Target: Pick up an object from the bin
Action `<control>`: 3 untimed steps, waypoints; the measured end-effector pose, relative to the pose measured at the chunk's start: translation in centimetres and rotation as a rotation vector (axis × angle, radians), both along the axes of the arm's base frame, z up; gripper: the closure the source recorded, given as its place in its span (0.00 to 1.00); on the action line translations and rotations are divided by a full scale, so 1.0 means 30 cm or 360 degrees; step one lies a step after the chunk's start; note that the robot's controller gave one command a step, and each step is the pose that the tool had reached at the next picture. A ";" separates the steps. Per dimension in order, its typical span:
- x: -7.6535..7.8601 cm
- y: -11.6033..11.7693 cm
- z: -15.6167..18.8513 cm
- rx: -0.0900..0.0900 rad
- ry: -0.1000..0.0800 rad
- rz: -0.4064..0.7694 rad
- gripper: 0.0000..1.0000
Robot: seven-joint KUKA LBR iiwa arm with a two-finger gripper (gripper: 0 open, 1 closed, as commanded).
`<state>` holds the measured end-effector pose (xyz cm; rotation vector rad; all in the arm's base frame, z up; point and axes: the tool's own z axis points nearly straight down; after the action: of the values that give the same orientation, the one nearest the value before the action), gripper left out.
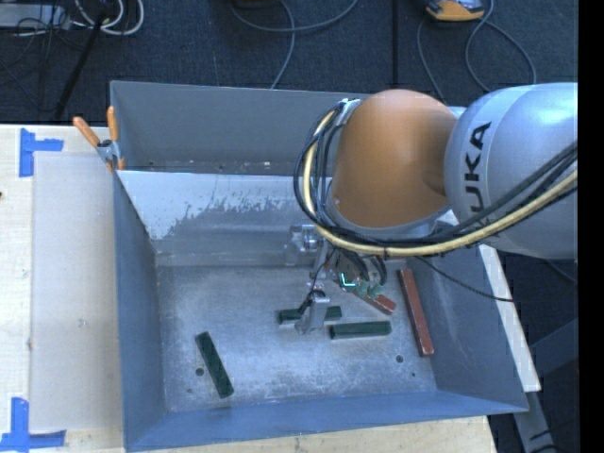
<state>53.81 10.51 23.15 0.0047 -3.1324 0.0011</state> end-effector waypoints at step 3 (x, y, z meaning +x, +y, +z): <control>-0.021 -0.212 -0.534 0.0003 -0.0015 0.0022 1.00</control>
Offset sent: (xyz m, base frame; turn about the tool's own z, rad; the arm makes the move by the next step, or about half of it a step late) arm 0.0532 -0.0482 -0.0937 -0.0410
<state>53.19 4.16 7.14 0.0262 -3.1419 -0.0021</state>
